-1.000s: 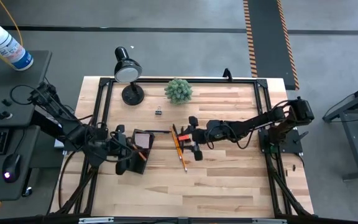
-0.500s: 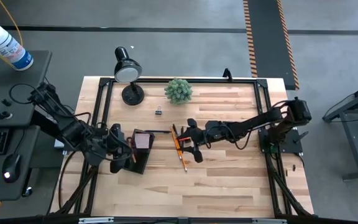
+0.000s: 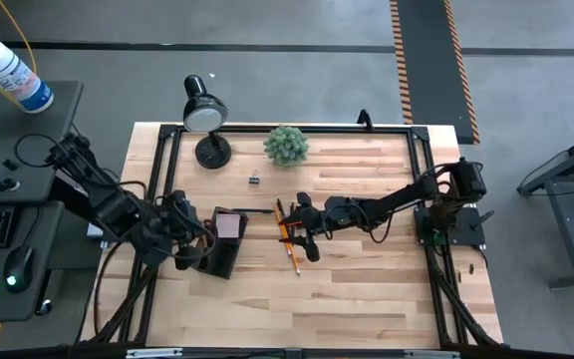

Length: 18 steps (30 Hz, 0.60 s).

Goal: Pick and place office supplies into organizer
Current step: Put the left orange pencil into the desk organizer

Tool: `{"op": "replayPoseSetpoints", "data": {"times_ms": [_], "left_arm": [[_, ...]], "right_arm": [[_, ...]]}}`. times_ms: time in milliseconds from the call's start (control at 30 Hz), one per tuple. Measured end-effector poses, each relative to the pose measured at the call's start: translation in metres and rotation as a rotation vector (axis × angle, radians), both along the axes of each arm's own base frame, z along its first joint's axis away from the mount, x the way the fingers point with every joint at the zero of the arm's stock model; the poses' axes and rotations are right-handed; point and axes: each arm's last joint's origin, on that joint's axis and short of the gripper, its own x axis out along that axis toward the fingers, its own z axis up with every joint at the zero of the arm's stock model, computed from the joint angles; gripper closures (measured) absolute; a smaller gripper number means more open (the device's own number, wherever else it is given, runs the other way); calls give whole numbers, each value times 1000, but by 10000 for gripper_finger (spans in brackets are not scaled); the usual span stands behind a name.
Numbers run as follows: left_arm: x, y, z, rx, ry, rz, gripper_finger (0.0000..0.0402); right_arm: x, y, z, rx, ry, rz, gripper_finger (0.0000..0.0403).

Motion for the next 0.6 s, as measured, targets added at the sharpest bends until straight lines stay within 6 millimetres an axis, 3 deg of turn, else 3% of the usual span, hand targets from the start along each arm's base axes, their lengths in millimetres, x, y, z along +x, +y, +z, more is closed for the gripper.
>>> {"op": "replayPoseSetpoints", "data": {"times_ms": [300,600], "left_arm": [[12,-23,-20,21,77,7,399],[-2,-45,-27,46,-10,74,399]], "right_arm": [[1,-5,0,1,-5,-15,183],[1,-5,2,2,-19,-15,183]]}}
